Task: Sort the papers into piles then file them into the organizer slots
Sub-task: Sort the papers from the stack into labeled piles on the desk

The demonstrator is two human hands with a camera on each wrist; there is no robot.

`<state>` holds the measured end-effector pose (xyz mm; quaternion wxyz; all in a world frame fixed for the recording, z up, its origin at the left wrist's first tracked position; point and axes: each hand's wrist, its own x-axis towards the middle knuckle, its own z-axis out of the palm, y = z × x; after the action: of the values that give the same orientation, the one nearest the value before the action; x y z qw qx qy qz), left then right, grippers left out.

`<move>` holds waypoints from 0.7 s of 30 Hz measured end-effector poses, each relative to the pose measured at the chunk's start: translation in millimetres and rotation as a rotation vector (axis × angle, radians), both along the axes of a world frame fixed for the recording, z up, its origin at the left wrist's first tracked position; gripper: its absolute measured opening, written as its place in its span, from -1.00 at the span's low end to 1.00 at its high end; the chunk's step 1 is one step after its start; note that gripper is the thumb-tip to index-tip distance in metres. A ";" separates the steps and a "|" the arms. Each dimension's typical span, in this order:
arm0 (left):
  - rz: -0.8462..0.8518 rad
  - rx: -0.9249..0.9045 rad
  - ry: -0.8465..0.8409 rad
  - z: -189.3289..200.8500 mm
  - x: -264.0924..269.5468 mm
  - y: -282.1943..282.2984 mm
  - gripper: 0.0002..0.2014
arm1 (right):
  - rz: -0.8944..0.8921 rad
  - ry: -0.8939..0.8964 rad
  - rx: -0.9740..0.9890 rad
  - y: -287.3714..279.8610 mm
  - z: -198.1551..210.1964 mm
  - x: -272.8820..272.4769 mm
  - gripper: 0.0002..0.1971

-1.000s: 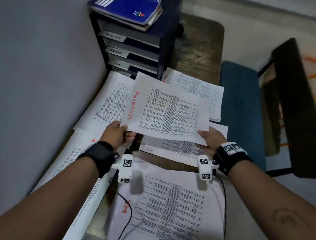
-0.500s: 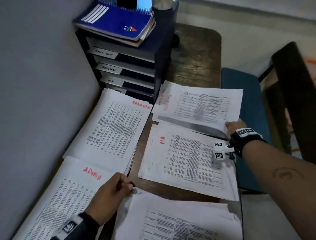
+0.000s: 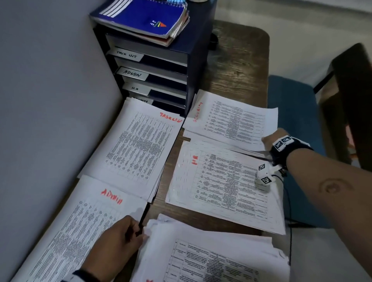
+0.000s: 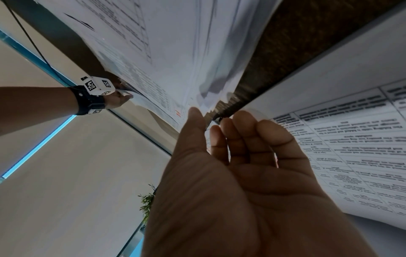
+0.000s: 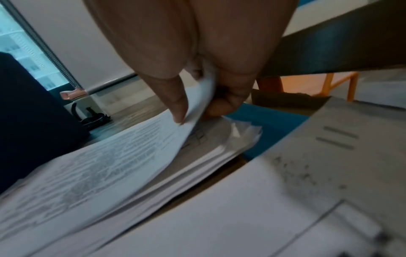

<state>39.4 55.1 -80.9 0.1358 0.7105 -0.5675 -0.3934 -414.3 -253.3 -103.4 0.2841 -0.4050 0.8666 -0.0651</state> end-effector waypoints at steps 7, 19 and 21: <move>-0.041 0.165 -0.125 10.3 -9.4 6.2 -0.53 | 0.212 0.019 -0.206 34.1 29.1 31.3 -0.27; -0.169 0.357 -0.195 8.2 -16.1 41.5 -0.55 | 0.874 -0.422 0.079 228.2 35.0 171.1 -0.89; -0.197 0.381 -0.227 6.6 -16.4 51.3 -0.54 | 0.899 -0.410 0.176 246.4 27.5 177.5 -0.75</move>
<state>23.0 106.4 -74.2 -0.1043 0.7041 -0.5612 -0.4224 -236.8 -6.9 -75.9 0.4817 -0.6917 0.5348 0.0589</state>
